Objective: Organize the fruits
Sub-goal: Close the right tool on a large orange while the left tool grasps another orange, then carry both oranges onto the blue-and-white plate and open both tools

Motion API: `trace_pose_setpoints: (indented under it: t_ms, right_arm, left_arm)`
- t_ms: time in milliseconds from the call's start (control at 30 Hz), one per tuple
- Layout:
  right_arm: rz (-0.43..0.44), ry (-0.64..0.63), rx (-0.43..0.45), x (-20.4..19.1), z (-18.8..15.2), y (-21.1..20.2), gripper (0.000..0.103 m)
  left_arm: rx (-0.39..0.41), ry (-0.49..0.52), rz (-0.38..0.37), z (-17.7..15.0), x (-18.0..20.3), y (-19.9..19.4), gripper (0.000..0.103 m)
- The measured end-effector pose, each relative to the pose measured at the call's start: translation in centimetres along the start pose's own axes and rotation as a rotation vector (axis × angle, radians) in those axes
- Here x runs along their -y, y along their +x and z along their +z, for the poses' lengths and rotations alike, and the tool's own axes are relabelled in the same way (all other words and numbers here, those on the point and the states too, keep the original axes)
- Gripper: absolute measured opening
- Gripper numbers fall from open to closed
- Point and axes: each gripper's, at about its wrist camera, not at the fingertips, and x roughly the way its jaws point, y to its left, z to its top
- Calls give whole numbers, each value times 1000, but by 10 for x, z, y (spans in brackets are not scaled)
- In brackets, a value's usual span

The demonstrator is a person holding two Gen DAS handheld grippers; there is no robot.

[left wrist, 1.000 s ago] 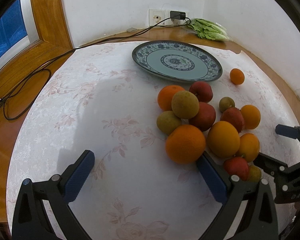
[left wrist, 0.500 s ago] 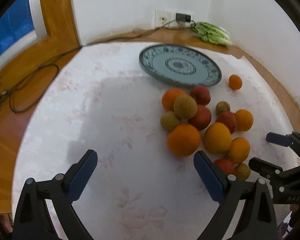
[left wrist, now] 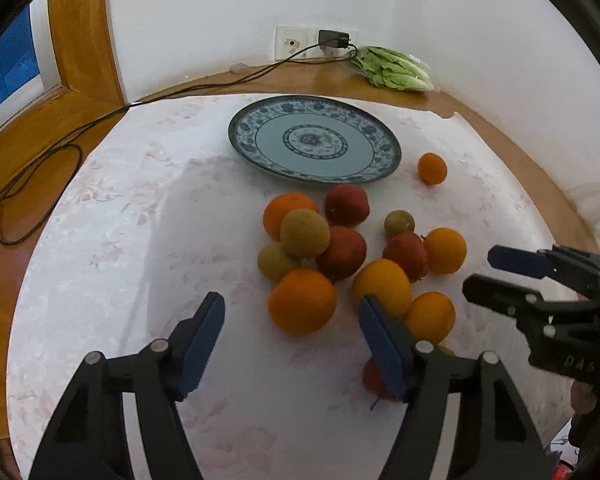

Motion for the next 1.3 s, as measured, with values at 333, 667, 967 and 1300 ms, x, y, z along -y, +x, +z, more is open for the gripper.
trace_pose_setpoints:
  t_ms: [333,667,967,1300]
  right_arm:
    - [23,-44,-41,-10,13,26,44]
    - [31,-29,-37,-6,13,32,36]
    - [29,-18,5,-5,15,18,35]
    - [30,-1,64,-6,25,-2,35]
  left_arm:
    - [-20,-44,-58,1,-9,9,37]
    - [-17,-42,-80,0,-11,6,36]
    - [1,-26,-73,6,-9,-4,36]
    - [39,-4,-85,28,-12,-16,36]
